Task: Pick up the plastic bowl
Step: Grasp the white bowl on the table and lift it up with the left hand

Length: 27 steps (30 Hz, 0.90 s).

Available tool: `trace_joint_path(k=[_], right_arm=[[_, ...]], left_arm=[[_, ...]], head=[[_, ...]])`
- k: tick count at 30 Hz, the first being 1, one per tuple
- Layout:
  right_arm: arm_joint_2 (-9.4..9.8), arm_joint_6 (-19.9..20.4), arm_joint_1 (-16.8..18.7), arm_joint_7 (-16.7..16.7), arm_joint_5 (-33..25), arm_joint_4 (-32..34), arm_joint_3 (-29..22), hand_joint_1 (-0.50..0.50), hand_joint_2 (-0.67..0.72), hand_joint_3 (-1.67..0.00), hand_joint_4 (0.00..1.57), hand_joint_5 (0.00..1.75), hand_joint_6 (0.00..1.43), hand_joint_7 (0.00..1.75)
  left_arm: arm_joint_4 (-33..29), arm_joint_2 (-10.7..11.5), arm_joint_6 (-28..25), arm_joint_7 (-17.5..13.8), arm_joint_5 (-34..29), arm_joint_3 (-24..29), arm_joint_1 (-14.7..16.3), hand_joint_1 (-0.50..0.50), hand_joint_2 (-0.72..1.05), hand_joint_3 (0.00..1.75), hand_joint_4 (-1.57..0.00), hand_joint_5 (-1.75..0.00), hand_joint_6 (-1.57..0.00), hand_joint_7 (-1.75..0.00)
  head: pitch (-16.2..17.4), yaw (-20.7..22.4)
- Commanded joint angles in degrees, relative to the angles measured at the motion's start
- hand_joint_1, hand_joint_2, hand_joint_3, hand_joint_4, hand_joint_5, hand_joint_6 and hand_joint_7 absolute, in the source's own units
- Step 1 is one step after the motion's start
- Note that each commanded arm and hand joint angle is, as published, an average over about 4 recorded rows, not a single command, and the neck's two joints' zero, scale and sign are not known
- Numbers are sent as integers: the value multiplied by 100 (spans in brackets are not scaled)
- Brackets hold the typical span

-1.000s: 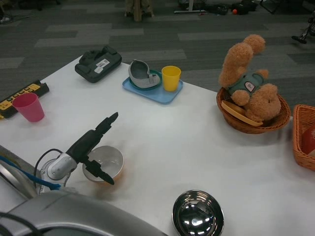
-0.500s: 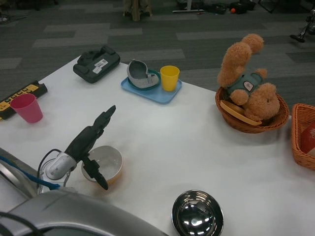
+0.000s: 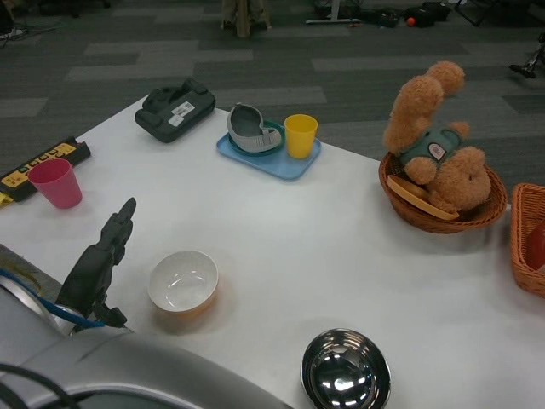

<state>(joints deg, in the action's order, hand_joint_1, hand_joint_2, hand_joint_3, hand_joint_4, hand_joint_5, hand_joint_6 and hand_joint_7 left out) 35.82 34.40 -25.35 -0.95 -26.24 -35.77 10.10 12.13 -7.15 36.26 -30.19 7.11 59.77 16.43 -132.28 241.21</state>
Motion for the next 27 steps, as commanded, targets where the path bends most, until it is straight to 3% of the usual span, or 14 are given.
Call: trace_joint_path(k=[1,9,13,19,27], right_arm=[[12,58,-19,25,-39,-44,0,-46,47,0,0,0,0,0],[12,67,-45,25,-39,44,0,-46,47,0,0,0,0,0],[8,67,-49,25,-39,61,0,-46,47,0,0,0,0,0],[-1,67,-52,25,-41,114,0,-46,47,0,0,0,0,0],[-7,67,-56,25,-41,244,-11,-46,47,0,0,0,0,0]], left_arm=[[421,-138,53,22,-21,193,-131,-50,-37,0,0,0,0,0],[1393,-111,404,-22,300,659,-694,-50,-28,0,0,0,0,-5],[1907,-45,624,-22,366,773,-966,-50,-19,0,0,0,0,-3],[2964,117,1105,-9,627,1171,-1476,-50,-19,0,0,0,0,0],[3515,214,1366,40,990,1364,-1694,-50,-19,0,0,0,0,-2]], head=[[48,0],[138,-5],[184,2],[225,-39],[245,-56]])
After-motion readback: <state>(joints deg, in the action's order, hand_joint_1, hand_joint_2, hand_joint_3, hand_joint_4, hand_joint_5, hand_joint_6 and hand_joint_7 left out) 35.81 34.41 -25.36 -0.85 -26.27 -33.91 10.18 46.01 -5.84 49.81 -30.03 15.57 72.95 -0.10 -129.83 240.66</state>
